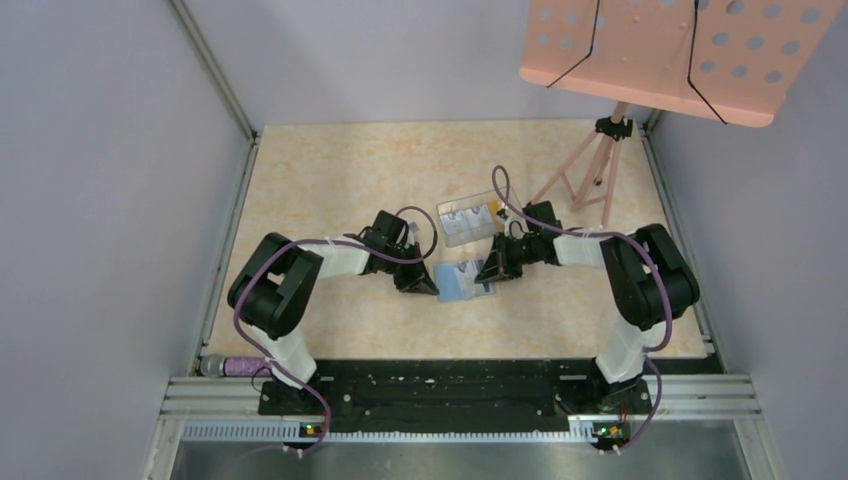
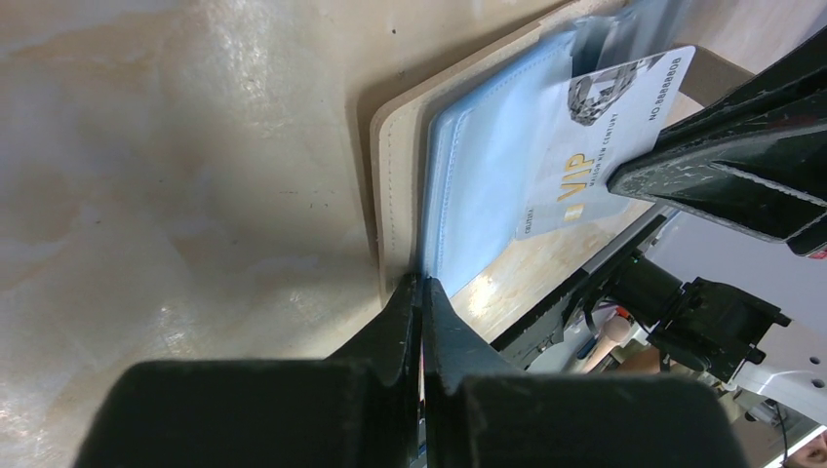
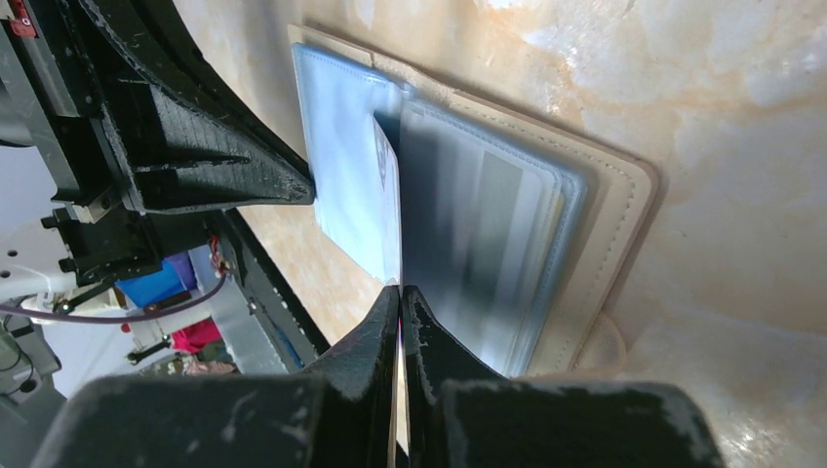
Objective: Put the credit cards into the card holder
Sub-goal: Insert the credit card into the card holder.
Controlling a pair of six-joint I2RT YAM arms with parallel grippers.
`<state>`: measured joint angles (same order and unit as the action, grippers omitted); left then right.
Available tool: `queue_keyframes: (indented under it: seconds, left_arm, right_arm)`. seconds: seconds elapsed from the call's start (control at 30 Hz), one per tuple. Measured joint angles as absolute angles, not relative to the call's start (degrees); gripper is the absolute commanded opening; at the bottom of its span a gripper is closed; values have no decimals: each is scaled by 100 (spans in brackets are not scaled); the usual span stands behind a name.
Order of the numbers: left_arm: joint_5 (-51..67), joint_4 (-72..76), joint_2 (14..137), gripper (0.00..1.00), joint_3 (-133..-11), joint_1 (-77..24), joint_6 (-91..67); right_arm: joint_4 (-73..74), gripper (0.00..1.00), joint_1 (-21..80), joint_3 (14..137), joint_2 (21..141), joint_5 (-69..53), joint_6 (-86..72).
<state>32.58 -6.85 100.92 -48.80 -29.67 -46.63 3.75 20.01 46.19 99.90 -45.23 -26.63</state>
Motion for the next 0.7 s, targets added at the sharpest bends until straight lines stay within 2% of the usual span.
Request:
queue_keyframes:
  seconds: [0.7]
  left_arm:
    - [3317, -661, 10132, 0, -4880, -2952, -4663]
  right_arm:
    - [191, 0, 2093, 4619, 10092, -4434, -2602]
